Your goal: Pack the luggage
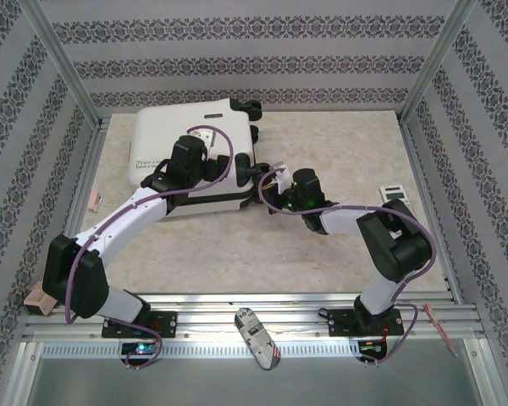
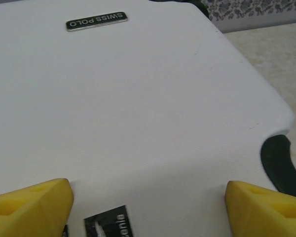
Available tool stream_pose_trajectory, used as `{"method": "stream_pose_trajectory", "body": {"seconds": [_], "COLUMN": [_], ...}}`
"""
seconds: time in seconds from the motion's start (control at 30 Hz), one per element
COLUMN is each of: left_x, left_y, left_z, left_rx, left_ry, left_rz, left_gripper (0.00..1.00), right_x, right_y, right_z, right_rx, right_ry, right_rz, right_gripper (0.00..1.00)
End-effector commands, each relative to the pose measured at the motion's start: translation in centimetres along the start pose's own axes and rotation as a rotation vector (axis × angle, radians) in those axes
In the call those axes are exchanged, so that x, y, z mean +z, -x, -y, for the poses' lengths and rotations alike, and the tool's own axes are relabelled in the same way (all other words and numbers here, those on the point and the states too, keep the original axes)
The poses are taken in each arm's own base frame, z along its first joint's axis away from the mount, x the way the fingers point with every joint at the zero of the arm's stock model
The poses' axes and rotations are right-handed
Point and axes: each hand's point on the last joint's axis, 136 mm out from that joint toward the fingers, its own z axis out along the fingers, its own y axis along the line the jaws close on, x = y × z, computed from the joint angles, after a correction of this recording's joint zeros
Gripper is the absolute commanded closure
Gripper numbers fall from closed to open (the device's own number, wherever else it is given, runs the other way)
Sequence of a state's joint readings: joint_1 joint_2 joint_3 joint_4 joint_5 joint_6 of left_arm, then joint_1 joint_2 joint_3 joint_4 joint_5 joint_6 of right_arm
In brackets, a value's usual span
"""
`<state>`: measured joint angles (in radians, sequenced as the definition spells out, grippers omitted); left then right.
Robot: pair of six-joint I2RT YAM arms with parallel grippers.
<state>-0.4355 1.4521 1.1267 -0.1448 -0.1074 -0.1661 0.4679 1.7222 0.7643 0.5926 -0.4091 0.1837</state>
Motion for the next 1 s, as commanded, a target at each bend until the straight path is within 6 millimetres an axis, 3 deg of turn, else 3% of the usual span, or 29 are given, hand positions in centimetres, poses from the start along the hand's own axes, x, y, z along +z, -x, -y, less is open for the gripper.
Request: {"method": "stream_pose_trajectory", "body": {"seconds": [0.0,0.13,0.3,0.53,0.67,0.8,0.97], "left_x": [0.2,0.2,-0.7,-2.3,-2.5,-2.2,-1.3], "left_y": [-11.0,-10.4,-7.7,-2.6,-0.7,0.0,0.4], "left_z": [-6.9,-7.0,-5.3,0.5,3.7,6.7,8.6], "left_rx": [0.023,0.025,0.033,0.133,0.219,0.317,0.393], "left_ry": [0.242,0.232,0.131,-0.065,-0.125,-0.188,-0.240], "left_rz": [-0.368,-0.359,-0.283,-0.163,-0.128,-0.120,-0.121], "left_gripper": [0.19,0.19,0.19,0.19,0.19,0.18,0.16], "right_x": [-0.6,-0.6,-0.9,-0.9,-0.7,-0.7,-0.8], "right_y": [6.5,6.6,6.4,6.1,5.7,5.8,5.5], "right_z": [2.6,1.4,-0.7,-1.3,-1.5,-1.9,-2.2], "right_rx": [-0.037,-0.068,-0.112,-0.102,-0.078,-0.080,-0.068], "right_ry": [-0.070,0.051,0.131,0.172,0.195,0.224,0.242], "right_rz": [0.188,0.187,0.174,0.166,0.151,0.157,0.152], "right_gripper": [1.00,1.00,1.00,1.00,1.00,1.00,1.00]}}
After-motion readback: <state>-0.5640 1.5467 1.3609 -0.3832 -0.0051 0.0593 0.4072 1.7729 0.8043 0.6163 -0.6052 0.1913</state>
